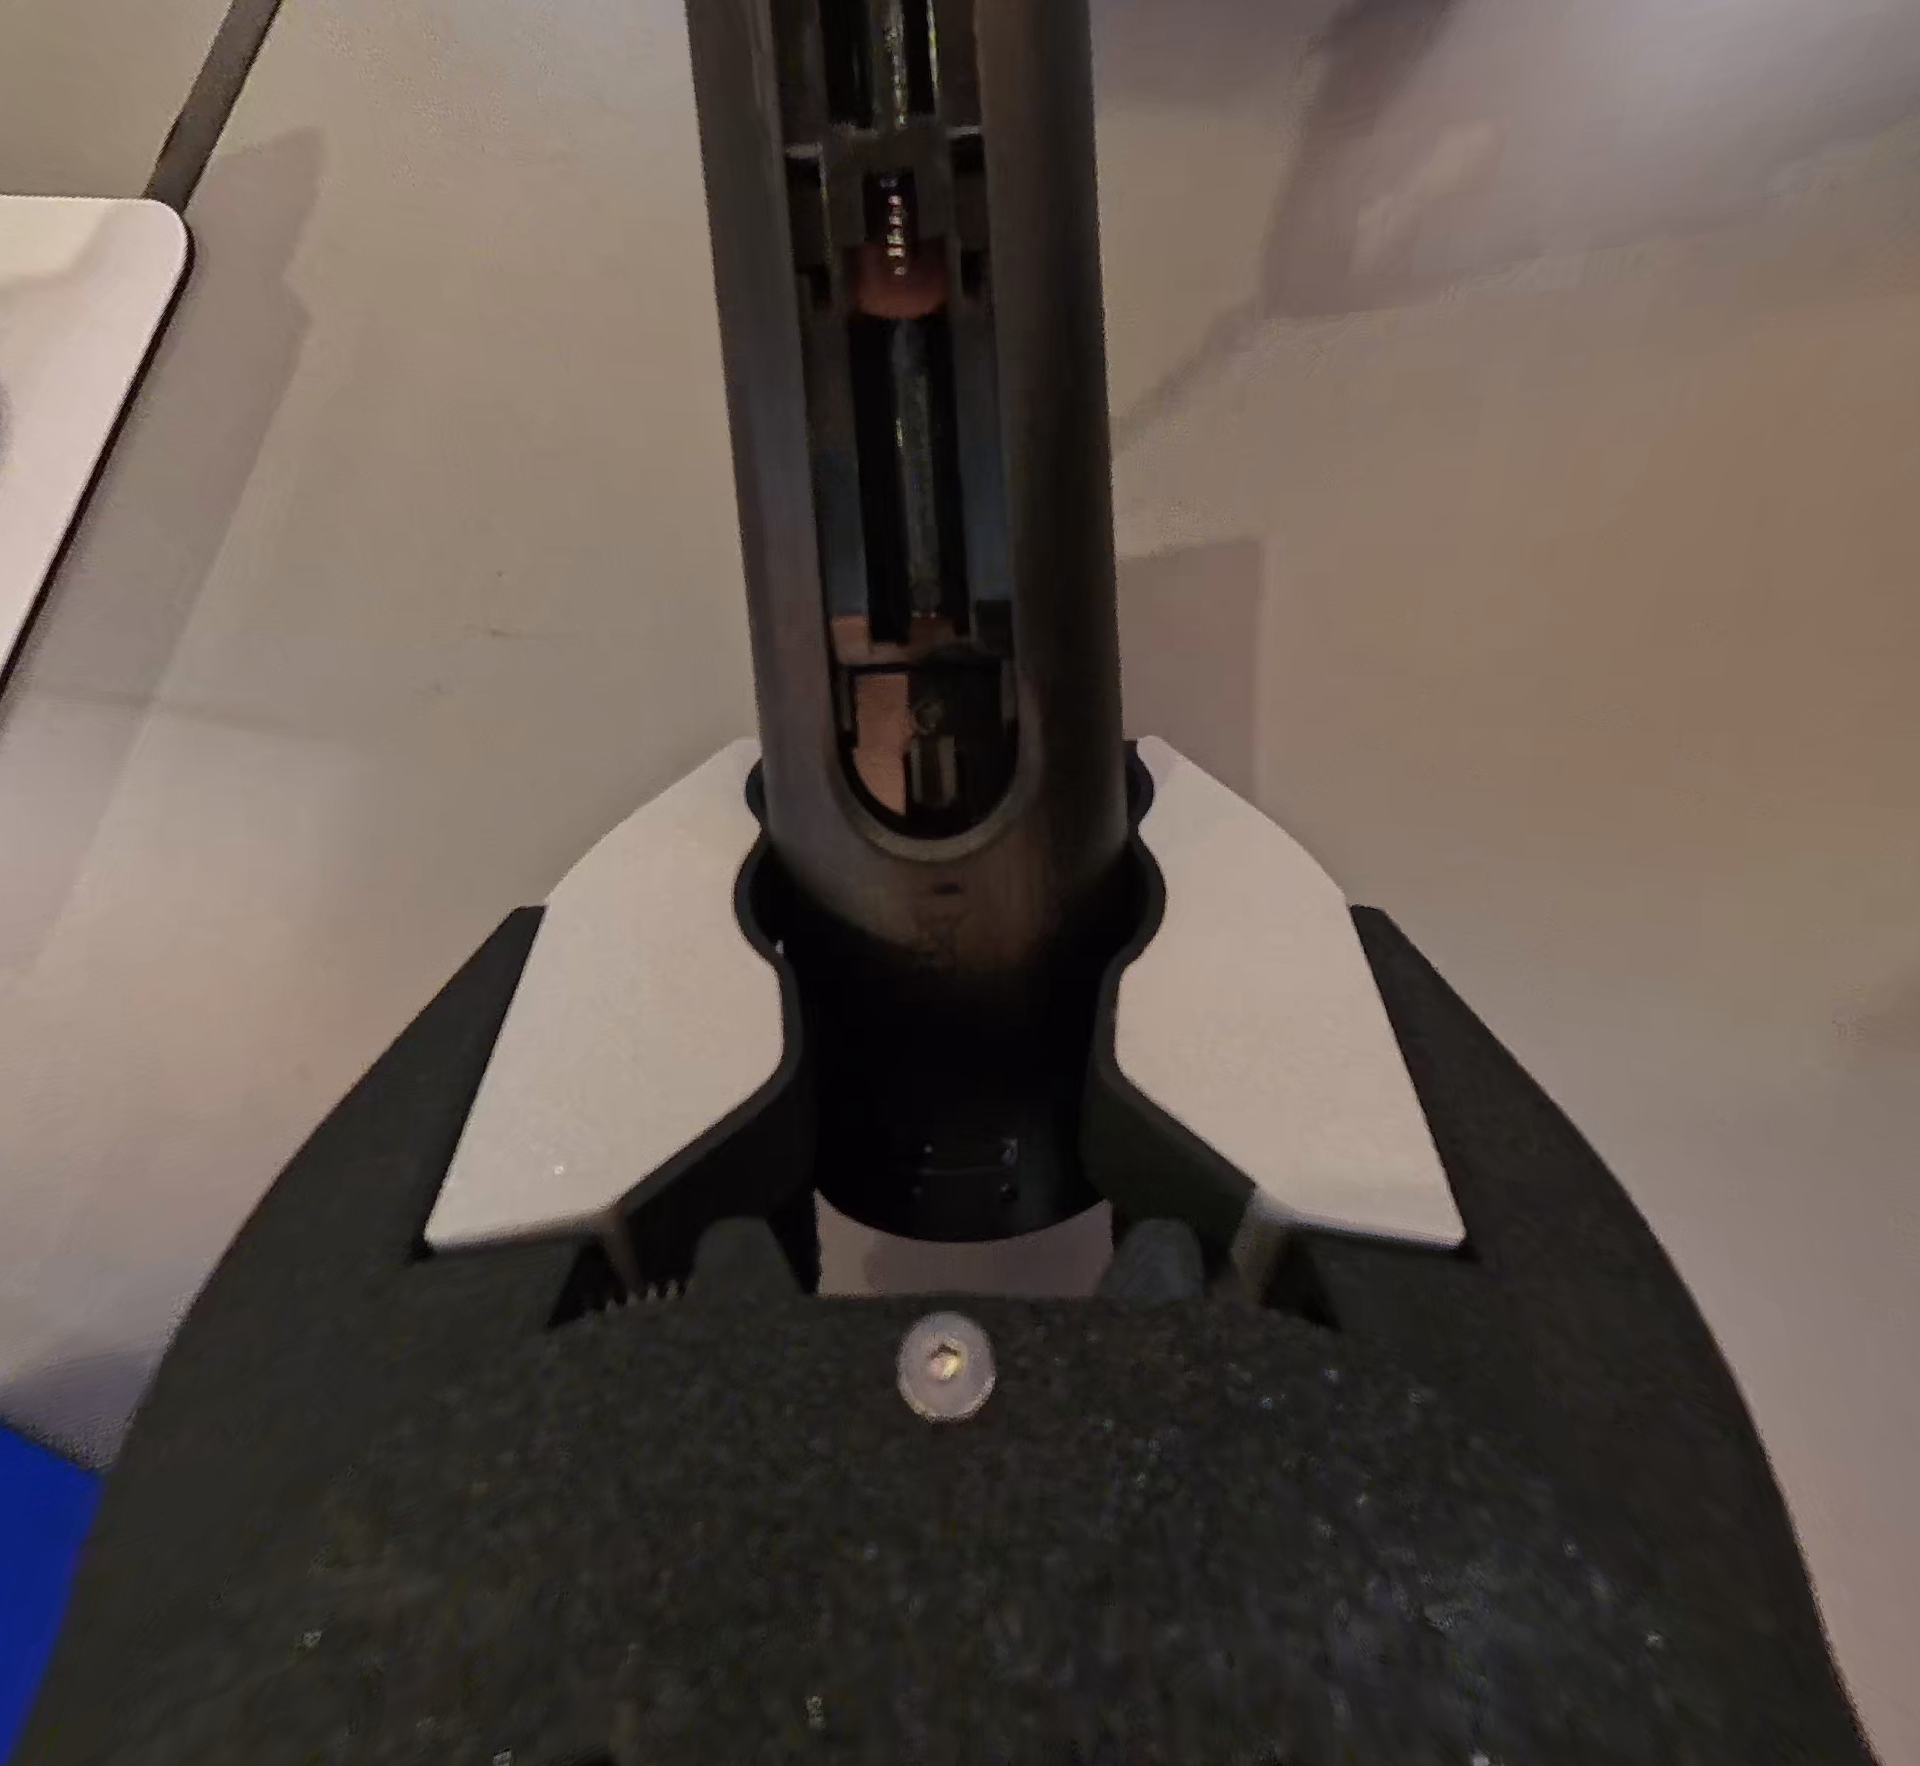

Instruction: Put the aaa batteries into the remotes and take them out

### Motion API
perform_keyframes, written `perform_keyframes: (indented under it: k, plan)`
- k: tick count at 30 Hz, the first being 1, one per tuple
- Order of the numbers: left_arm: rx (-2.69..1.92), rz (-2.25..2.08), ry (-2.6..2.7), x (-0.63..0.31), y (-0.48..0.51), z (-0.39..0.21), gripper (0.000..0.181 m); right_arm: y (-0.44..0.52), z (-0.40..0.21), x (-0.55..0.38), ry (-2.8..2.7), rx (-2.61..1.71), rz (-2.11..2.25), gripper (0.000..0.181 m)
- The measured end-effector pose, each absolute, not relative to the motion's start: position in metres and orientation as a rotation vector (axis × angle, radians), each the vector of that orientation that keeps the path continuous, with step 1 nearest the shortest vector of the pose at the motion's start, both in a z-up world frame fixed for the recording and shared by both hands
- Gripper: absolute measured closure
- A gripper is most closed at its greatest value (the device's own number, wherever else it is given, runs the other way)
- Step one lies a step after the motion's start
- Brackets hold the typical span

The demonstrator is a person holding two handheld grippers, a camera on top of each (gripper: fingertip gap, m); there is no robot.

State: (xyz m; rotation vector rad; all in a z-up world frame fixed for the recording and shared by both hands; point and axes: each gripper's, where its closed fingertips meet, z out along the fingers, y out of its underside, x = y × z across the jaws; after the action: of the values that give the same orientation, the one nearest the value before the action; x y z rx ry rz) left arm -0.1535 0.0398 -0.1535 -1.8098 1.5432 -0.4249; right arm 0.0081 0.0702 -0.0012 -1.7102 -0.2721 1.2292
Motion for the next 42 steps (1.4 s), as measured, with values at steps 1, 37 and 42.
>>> perform_keyframes:
  k: [1, 37, 42]
  plan:
    - [-1.81, -0.432, 1.538, -0.155, 0.04, -0.152, 0.12, 0.074, -0.002, 0.018, -0.182, -1.702, 1.178, 0.18]
    - [-1.794, -0.326, 1.904, -0.135, -0.001, -0.167, 0.12, -0.019, -0.091, -0.067, -1.284, -1.661, 0.288, 0.106]
    - [-1.762, -0.257, 1.959, -0.133, -0.008, -0.162, 0.12, -0.012, -0.124, -0.09, -1.641, -1.67, 0.369, 0.109]
